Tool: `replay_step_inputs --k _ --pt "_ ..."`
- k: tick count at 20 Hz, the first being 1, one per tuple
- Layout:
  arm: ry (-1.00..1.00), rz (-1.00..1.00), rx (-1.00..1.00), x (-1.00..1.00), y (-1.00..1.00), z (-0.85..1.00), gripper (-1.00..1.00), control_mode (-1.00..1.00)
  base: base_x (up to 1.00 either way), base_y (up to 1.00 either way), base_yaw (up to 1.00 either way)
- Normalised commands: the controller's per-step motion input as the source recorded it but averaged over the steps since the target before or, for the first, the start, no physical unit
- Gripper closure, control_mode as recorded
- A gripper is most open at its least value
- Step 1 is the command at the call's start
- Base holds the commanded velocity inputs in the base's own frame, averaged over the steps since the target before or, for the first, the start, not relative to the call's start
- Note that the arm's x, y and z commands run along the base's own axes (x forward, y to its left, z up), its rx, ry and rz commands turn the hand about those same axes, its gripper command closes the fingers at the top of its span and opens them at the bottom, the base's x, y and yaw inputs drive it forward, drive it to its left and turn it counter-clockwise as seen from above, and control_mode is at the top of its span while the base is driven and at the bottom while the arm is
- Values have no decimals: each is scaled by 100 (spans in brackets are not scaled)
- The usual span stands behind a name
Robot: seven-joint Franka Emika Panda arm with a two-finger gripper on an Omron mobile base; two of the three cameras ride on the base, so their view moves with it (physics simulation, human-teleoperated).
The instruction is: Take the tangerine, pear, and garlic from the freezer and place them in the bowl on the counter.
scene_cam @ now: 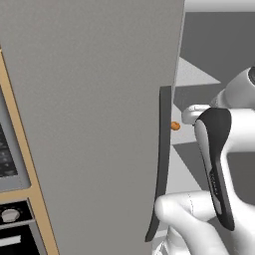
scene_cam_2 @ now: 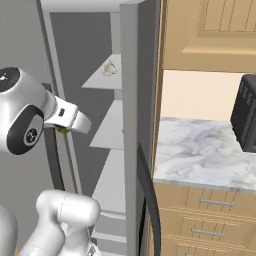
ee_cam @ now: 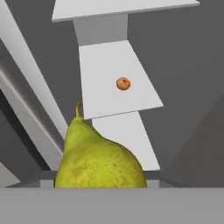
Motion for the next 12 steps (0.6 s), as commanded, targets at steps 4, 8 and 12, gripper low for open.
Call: replay_step_inputs --k 4,8,12 --pt "0 1 0 -3 8 0 100 -100 0 0 0" --pt "0 0 0 -5 1 -1 100 100 -58 17 1" --pt "0 0 0 0 0 0 100 100 -100 43 1"
